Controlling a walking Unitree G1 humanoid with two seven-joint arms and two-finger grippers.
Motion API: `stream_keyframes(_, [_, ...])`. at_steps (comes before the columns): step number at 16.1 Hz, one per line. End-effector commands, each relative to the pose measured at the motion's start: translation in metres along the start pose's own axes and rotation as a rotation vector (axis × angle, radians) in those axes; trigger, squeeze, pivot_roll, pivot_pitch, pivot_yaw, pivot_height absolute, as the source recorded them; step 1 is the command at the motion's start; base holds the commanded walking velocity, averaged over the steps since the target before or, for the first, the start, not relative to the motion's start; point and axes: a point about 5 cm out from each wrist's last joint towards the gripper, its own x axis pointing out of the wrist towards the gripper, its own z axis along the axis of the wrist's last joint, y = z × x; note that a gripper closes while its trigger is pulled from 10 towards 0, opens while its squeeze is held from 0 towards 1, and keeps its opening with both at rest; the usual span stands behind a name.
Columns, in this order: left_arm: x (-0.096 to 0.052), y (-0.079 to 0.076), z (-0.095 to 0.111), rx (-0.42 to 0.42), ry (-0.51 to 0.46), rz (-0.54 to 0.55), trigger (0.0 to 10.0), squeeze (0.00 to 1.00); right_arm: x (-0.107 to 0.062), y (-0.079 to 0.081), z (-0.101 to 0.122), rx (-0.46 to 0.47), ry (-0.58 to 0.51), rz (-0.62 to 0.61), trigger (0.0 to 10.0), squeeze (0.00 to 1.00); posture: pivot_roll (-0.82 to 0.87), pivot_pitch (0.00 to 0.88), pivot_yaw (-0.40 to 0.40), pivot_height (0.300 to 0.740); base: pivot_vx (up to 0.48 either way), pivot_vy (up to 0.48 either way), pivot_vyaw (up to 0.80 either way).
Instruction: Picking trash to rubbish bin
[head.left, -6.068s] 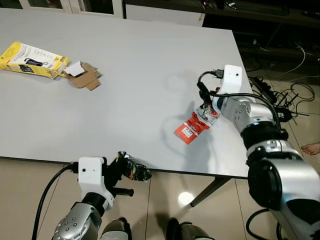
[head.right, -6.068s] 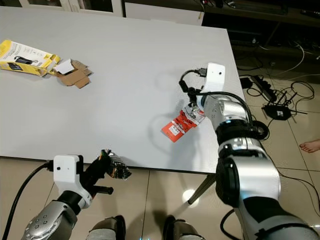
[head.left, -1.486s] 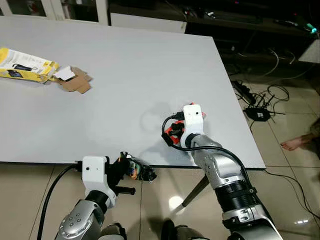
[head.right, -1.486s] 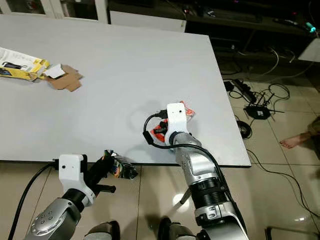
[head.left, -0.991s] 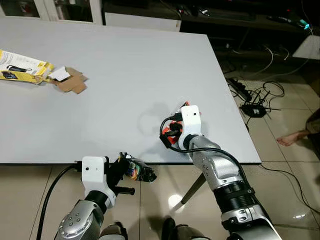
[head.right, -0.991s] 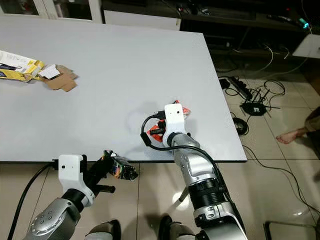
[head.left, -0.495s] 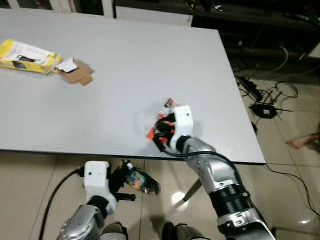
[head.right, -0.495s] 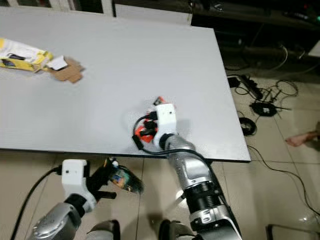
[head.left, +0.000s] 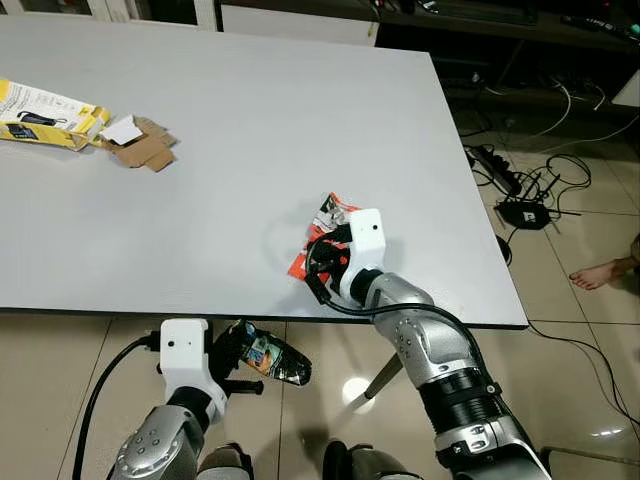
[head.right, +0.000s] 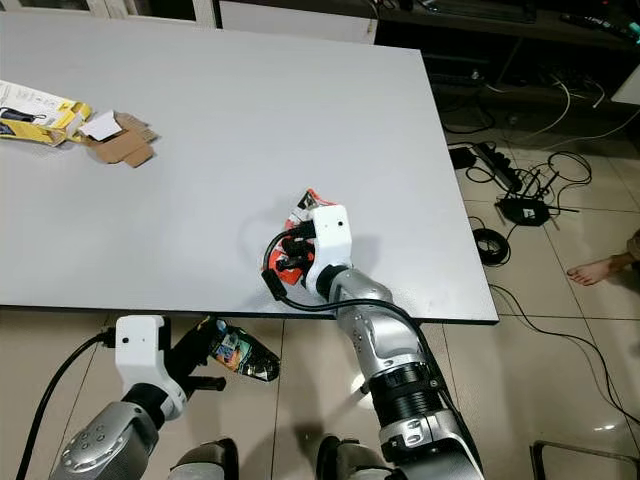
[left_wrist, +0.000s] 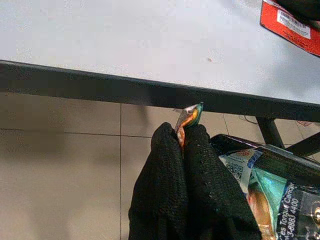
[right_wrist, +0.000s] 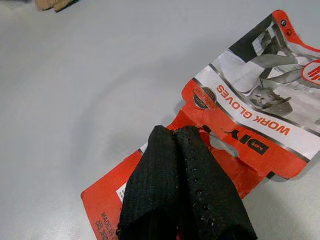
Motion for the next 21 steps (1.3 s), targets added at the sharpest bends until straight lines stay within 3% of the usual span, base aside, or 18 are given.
stream_keyframes(1, [0.003, -0.005, 0.015, 0.03, -0.08, -0.017, 10.0, 0.0, -0.002, -0.003, 0.008, 0.004, -0.04, 0.009, 0.0, 0.0, 0.04, 0.156, -0.098, 0.74, 0.0, 0.0, 0.0])
stream_keyframes(5, [0.002, -0.014, 0.024, 0.078, -0.121, -0.055, 10.0, 0.0, -0.004, -0.007, 0.027, -0.009, -0.125, 0.019, 0.0, 0.0, 0.04, 0.15, -0.101, 0.74, 0.0, 0.0, 0.0])
stream_keyframes(14, [-0.006, -0.036, 0.046, 0.173, -0.166, -0.209, 10.0, 0.0, -0.001, -0.01, 0.038, -0.023, -0.166, 0.015, 0.0, 0.0, 0.05, 0.15, -0.101, 0.74, 0.0, 0.0, 0.0])
stream_keyframes(16, [-0.015, -0.037, 0.049, 0.227, -0.203, -0.213, 10.0, 0.0, -0.002, -0.014, 0.038, -0.038, -0.169, 0.006, 0.0, 0.0, 0.05, 0.152, -0.102, 0.74, 0.0, 0.0, 0.0])
stream_keyframes(20, [-0.02, -0.034, 0.058, 0.234, -0.277, -0.16, 10.0, 0.0, 0.0, -0.014, 0.037, -0.054, -0.162, 0.003, 0.0, 0.0, 0.06, 0.157, -0.102, 0.74, 0.0, 0.0, 0.0])
stream_keyframes(21, [-0.019, -0.034, 0.064, 0.252, -0.308, -0.144, 10.0, 0.0, 0.002, -0.014, 0.035, -0.108, -0.141, -0.009, 10.0, 0.0, 0.07, 0.155, -0.104, 0.74, 0.0, 0.0, 0.0])
